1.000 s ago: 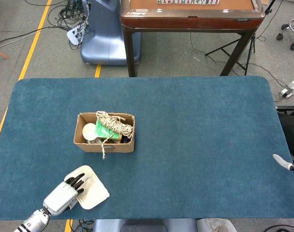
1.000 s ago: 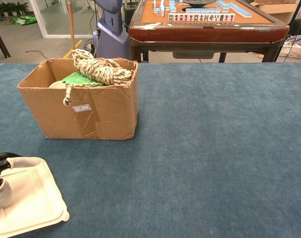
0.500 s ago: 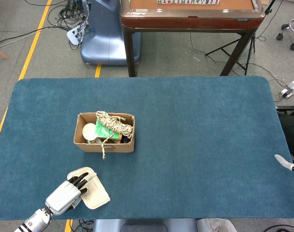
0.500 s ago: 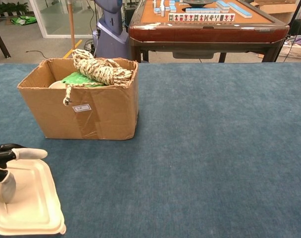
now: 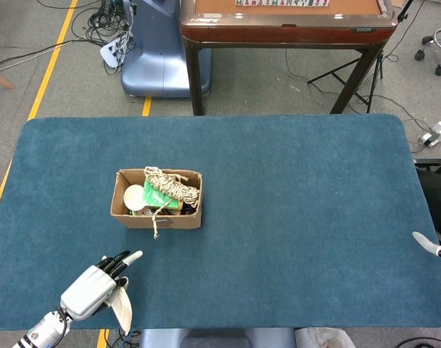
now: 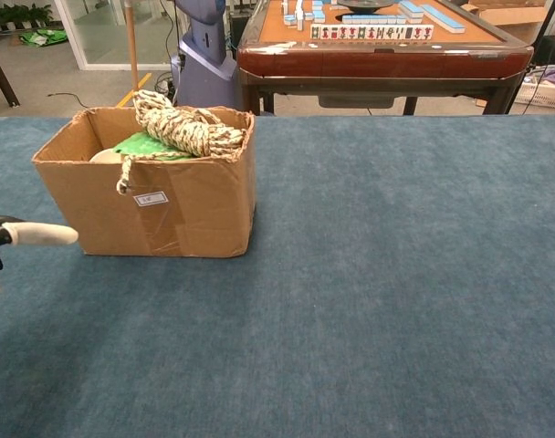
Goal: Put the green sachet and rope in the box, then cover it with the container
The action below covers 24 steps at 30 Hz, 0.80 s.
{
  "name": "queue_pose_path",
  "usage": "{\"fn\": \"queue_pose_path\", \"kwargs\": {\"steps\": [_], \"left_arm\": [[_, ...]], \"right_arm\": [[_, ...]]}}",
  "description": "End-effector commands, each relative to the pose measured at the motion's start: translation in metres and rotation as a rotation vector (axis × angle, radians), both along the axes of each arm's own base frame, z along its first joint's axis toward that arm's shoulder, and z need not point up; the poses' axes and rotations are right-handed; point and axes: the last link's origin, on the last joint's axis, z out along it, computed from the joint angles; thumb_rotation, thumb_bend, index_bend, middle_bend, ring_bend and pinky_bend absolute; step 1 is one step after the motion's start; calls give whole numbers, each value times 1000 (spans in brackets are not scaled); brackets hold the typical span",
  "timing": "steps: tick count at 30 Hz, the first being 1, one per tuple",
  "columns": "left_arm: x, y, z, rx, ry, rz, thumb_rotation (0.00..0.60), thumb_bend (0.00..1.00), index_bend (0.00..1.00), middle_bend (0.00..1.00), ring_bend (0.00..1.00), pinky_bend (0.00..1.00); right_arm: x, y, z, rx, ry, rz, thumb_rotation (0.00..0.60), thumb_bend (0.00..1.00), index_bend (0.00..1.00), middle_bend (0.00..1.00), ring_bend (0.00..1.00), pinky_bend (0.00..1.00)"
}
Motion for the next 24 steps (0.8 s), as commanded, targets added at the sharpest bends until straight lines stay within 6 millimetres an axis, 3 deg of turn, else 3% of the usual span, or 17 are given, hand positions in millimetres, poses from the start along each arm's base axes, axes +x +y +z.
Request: {"fn": "queue_pose_path", "kwargs": {"steps": [1, 15, 24], "left_arm": [[1, 3, 5, 33, 3, -10, 600, 696, 601, 0, 0, 224], [29, 23, 57, 288, -34, -98, 600, 702, 611, 0, 0, 224], [57, 44, 64, 360, -115, -109, 600, 711, 603, 0, 0, 224]], "right_arm": [[0, 0, 0, 0, -1, 1, 600, 0, 140, 130, 0, 39], [0, 1, 2, -2, -5, 3, 600, 0, 139, 130, 0, 39], [0, 1, 3, -4, -7, 6, 600, 0, 140, 130, 0, 39]]}}
